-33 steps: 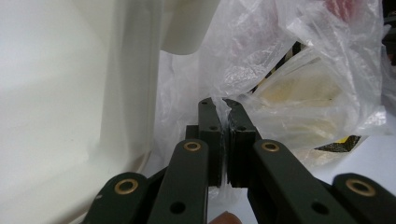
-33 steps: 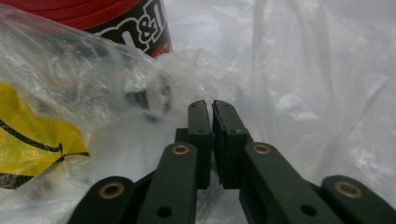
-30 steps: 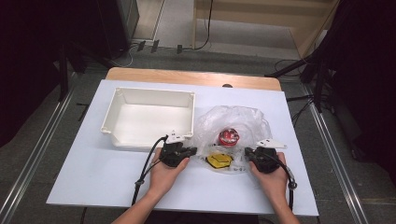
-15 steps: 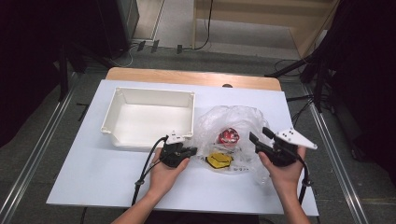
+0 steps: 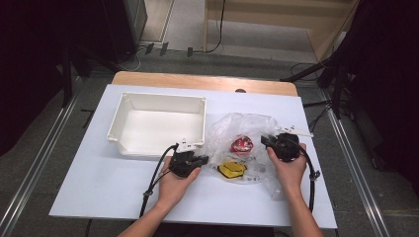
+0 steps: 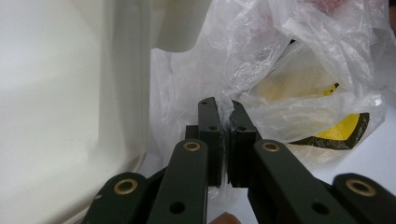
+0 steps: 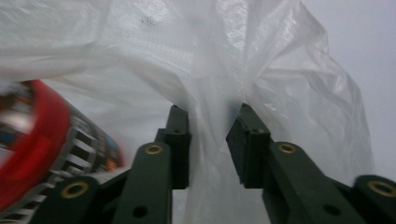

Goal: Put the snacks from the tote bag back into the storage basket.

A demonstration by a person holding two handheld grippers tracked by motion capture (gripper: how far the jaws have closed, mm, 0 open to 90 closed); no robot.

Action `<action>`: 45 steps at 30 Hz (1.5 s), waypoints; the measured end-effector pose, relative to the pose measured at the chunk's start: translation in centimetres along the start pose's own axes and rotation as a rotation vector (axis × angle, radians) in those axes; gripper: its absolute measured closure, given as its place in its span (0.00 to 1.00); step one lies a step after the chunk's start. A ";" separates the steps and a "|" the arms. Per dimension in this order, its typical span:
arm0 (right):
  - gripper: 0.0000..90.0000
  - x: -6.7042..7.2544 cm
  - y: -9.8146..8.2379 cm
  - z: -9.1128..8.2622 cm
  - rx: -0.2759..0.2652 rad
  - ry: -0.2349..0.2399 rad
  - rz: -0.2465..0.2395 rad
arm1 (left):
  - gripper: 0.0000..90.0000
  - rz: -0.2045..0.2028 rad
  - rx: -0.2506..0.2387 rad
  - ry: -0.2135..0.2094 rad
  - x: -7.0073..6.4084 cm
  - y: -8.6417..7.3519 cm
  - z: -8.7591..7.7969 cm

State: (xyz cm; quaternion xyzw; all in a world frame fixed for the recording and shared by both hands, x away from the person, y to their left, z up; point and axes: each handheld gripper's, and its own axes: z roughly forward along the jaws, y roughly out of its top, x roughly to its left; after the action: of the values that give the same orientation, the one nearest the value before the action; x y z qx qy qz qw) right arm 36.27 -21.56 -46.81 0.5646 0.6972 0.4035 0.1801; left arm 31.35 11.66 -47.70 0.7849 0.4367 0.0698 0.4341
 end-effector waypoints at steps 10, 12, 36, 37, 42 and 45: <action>0.98 -0.6 -1.2 1.0 0.069 -0.039 -0.025 | 1.00 -0.014 -0.006 0.000 0.2 0.0 -0.3; 0.94 -0.5 -1.3 0.9 0.070 -0.037 -0.021 | 0.94 -0.010 -0.027 -0.002 0.0 -0.1 -0.6; 0.89 -1.1 -1.8 0.6 0.044 0.014 0.007 | 0.39 0.180 -0.253 -0.068 -5.0 2.5 -3.1; 0.89 -1.1 -1.9 0.5 0.043 0.013 0.005 | 0.42 0.187 -0.228 -0.064 -5.1 2.4 -2.6; 0.89 -1.2 -1.9 0.5 0.041 0.016 0.006 | 0.67 0.172 -0.134 -0.024 -4.5 1.6 -0.7; 0.89 -1.1 -1.9 0.5 0.040 0.014 0.000 | 0.83 0.163 -0.094 0.001 -3.7 1.2 0.1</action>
State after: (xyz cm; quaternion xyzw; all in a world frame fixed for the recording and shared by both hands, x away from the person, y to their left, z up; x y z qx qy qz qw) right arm 35.71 -22.49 -48.76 0.5649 0.7064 0.3936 0.1640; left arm 29.89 8.52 -45.82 0.7964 0.3678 0.1255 0.4634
